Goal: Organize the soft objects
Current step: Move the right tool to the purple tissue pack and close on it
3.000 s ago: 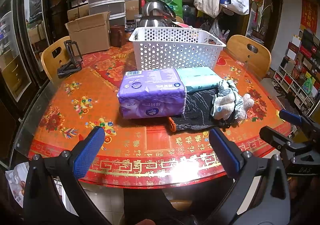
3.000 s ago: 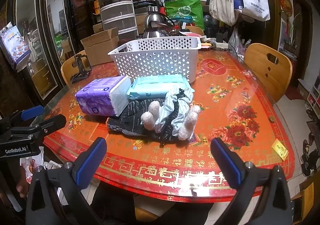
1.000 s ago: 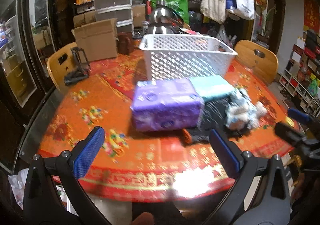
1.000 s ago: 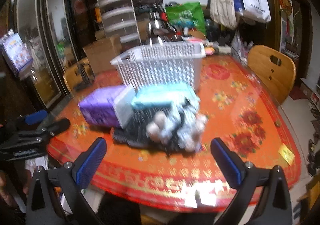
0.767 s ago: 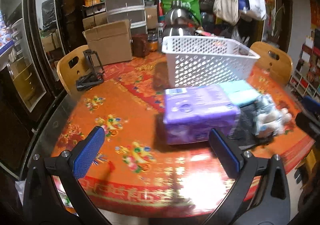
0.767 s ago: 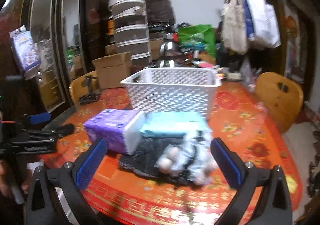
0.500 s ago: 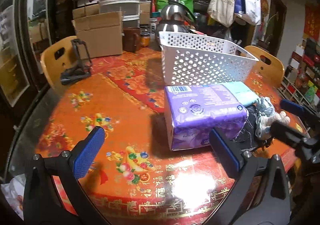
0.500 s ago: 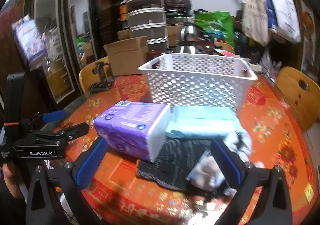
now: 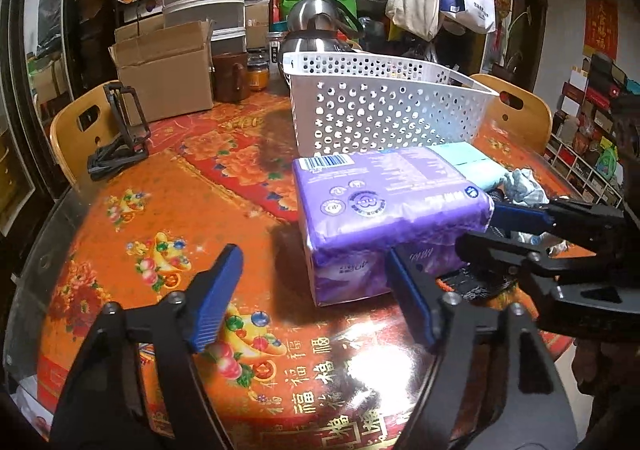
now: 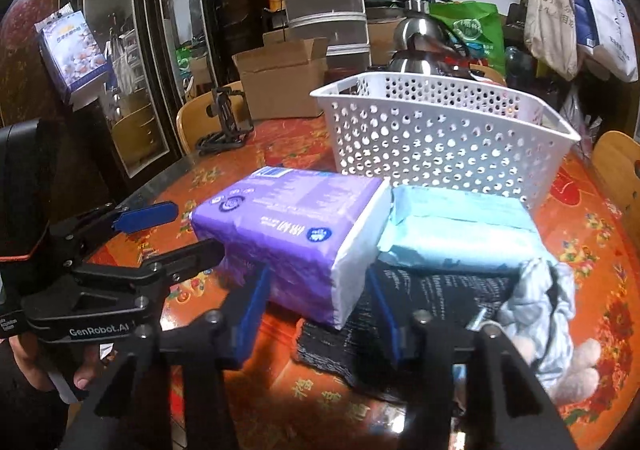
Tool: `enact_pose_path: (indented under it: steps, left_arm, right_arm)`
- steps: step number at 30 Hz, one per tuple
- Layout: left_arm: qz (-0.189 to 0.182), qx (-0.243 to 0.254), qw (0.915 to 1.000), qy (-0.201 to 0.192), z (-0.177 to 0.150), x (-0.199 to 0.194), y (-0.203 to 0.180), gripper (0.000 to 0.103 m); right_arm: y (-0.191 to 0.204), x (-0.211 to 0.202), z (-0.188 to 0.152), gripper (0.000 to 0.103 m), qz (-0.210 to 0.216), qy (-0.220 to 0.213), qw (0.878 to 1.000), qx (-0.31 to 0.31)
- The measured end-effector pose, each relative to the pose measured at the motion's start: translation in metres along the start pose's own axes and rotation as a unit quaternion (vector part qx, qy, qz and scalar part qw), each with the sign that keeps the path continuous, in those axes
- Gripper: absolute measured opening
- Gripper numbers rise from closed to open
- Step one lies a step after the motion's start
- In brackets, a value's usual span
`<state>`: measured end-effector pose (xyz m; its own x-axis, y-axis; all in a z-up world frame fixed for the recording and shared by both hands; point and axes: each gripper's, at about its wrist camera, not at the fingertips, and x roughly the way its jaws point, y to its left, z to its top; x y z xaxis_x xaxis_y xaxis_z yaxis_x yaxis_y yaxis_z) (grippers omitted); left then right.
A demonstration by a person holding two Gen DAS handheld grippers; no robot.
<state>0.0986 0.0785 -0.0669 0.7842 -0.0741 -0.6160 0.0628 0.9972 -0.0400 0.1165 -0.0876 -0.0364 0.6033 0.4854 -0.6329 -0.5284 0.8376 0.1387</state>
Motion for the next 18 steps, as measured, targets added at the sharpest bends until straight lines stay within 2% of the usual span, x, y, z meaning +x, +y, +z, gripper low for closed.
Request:
enact_pose_path:
  steps: [5,7,9,12,16,18]
  left_arm:
    - [-0.023,0.0,0.9997,0.008,-0.003,0.008,0.0,0.051]
    - [-0.033,-0.002,0.9994,0.012,-0.003,0.011,0.0,0.039]
    - [-0.049,-0.005,0.9987,0.016,-0.002,0.015,-0.002,0.038]
    - [-0.045,-0.002,0.9989,0.013,-0.001,0.017,-0.006,0.038]
    - [-0.059,-0.005,0.9981,0.015,-0.001,0.013,-0.01,0.038]
    - [-0.052,0.001,0.9986,0.014,-0.002,0.01,-0.014,0.038]
  right_arm:
    - [-0.001,0.006,0.0,0.044,0.009,0.0,1.0,-0.005]
    - [-0.002,0.006,0.0,0.042,0.013,-0.001,1.0,-0.004]
    - [-0.004,0.008,0.0,0.038,0.015,0.001,1.0,-0.003]
    - [-0.004,0.009,0.001,0.037,0.012,0.003,1.0,-0.003]
    - [-0.005,0.011,0.002,0.034,-0.005,0.003,1.0,-0.005]
    - [-0.003,0.011,0.002,0.034,-0.012,0.0,1.0,-0.007]
